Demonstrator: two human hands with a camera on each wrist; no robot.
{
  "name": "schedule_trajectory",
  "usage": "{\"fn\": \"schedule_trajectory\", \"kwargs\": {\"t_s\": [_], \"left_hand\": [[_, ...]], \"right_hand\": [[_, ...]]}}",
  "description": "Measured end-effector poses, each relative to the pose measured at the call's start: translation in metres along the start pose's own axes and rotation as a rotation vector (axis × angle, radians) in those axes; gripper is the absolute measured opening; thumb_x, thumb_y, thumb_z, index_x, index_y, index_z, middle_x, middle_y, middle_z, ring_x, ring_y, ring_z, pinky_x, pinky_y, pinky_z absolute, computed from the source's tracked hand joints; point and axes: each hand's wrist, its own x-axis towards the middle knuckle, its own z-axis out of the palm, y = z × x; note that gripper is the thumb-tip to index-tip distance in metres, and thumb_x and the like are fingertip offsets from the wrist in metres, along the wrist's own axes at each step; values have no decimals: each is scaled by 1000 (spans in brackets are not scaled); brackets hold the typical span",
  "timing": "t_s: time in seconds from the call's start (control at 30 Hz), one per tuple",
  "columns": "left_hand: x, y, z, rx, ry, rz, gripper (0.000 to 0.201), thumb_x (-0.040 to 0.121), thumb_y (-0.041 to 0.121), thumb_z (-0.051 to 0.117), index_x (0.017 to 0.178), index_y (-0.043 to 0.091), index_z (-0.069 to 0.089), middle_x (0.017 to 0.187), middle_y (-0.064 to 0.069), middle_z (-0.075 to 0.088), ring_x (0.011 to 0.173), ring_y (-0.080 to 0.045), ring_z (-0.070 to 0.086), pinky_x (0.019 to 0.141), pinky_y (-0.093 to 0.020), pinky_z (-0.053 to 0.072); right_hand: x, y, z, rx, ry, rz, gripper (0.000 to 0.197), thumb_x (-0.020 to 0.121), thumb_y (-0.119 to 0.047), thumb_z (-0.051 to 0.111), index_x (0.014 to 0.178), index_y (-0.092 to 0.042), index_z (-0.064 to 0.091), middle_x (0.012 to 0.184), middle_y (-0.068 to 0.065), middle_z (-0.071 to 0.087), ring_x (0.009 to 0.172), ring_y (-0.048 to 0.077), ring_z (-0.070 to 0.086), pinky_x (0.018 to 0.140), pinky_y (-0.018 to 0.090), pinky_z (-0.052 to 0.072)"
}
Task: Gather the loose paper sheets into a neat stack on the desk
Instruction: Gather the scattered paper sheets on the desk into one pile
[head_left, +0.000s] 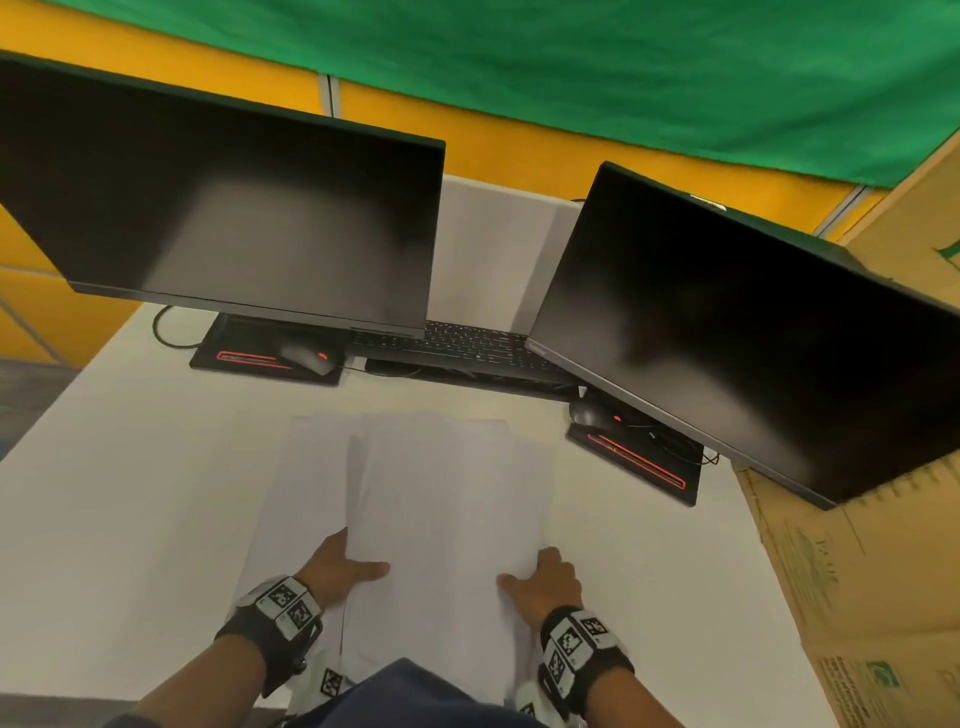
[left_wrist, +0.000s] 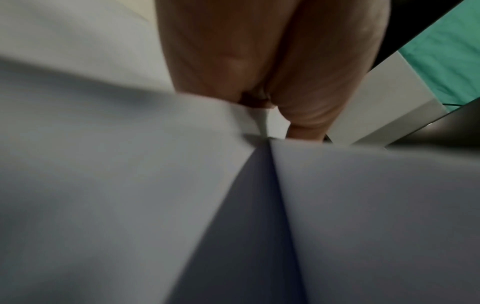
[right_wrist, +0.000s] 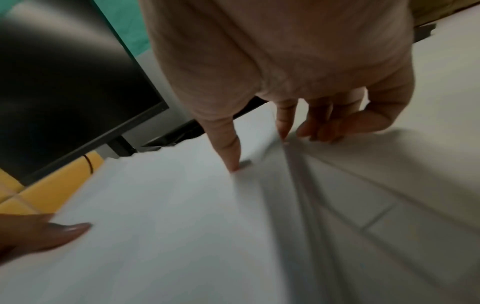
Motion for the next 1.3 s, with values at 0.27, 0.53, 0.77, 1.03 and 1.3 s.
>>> {"fn": "schedule_trajectory", "kwargs": {"t_s": [0.27, 0.53, 0.77, 1.03, 1.3], "left_hand": [[-27, 44, 22, 18, -67, 137, 36, 70, 8, 78, 95, 24, 59, 80, 11, 74, 82, -6, 66, 65, -18, 52], [-24, 91, 45, 66, -252, 250, 56, 69, 16, 80, 120, 21, 56, 114, 1, 71, 102, -11, 68, 84, -26, 56], [11, 69, 8, 367, 281, 85, 84, 64, 53, 76, 132, 15, 43, 132, -9, 54, 117, -24, 53, 97, -36, 45], [10, 4, -61, 700, 613, -410, 123, 53, 85, 54, 136, -4, 35, 138, -23, 46, 126, -37, 44, 107, -41, 34], [5, 17, 19, 335, 526, -106, 110, 57, 48, 83, 137, 2, 23, 136, -21, 47, 122, -37, 50, 103, -42, 42]], "right_hand": [[2, 15, -34, 361, 10, -18, 109, 37, -80, 70, 123, -17, 50, 130, 7, 49, 115, 23, 53, 95, 30, 45], [-1, 54, -72, 1143, -349, -184, 93, 39, -17, 94, 122, 0, 57, 117, 23, 67, 107, 39, 64, 88, 47, 54], [5, 106, -96, 1098, -163, -62, 59, 65, 9, 67, 123, 0, 56, 112, 25, 69, 98, 39, 67, 84, 48, 54], [11, 153, -116, 976, -46, 225, 69, 60, -2, 80, 123, 8, 55, 80, 19, 75, 94, 40, 61, 70, 40, 48], [14, 146, -106, 845, 56, 295, 53, 78, -3, 73, 124, 12, 52, 111, 16, 55, 98, 30, 46, 87, 38, 33]]}}
